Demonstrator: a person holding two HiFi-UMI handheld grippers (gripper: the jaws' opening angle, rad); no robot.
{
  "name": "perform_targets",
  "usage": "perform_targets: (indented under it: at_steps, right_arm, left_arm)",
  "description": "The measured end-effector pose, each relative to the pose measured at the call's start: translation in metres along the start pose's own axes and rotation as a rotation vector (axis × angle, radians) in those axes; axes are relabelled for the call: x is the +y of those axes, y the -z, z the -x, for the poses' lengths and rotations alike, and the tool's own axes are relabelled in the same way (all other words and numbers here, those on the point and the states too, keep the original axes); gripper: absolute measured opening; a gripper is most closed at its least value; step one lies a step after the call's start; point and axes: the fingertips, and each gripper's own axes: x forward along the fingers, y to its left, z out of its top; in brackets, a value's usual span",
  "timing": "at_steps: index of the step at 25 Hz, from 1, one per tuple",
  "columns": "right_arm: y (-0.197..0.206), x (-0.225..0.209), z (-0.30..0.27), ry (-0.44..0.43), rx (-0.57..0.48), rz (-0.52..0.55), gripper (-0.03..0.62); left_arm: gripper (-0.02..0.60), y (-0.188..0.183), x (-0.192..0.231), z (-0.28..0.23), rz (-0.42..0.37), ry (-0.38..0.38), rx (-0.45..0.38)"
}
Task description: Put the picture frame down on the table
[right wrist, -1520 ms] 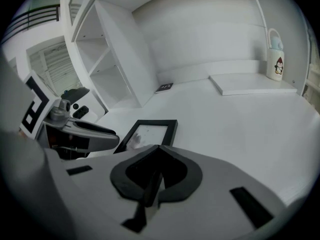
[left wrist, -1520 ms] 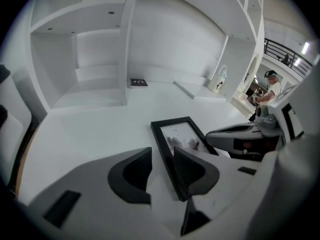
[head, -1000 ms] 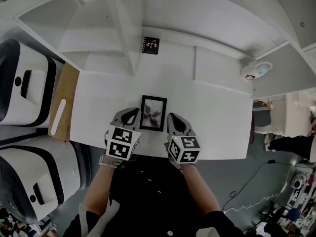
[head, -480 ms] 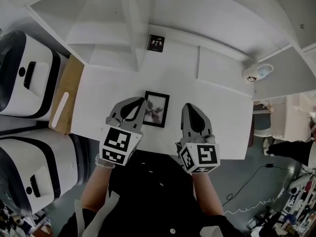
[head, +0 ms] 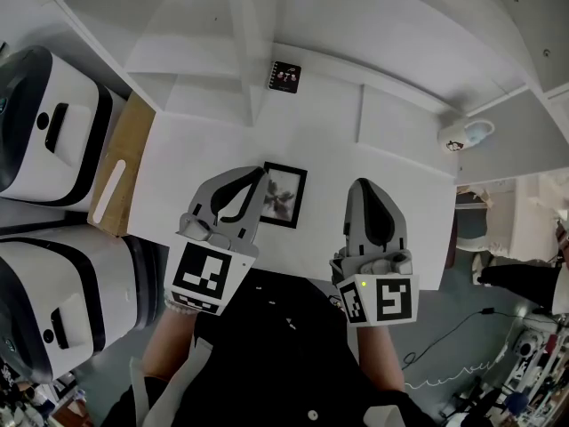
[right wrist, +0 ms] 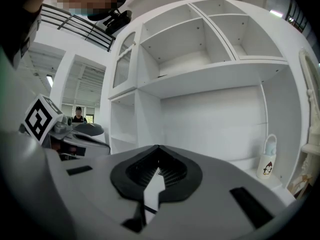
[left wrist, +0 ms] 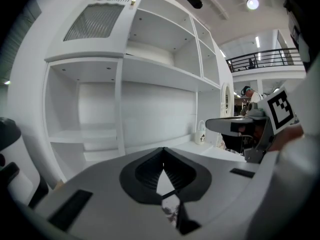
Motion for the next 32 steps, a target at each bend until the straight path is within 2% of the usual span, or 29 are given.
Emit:
perform_targets:
  at_steps: [6,10,16,32]
  right_arm:
    - [-0.017,0.002,0.004,-0.008,-0.034,0.001,0.002]
    - [-0.022,0.002,0.006,-0.003,-0.045,0.003,0.002]
    - [-0.026,0.003,0.008,-0.001,-0.057,0.009,0.002]
    - [-0.023,0.005,0.013,-0.006,-0.042,0.011,0.002]
  left_arm:
    - [0.002,-0.020,0.003,0.010,-0.020,-0.052,-0.028]
    - [0.002,-0.026,0.002,0.013,-0.014,-0.048,-0.042]
    - [0.002,-0.031,0.001,0.016,0.037,-0.023,-0.057]
    - [0.002,-0.031,-0.007,0.015,0.018,-0.004,-0.045]
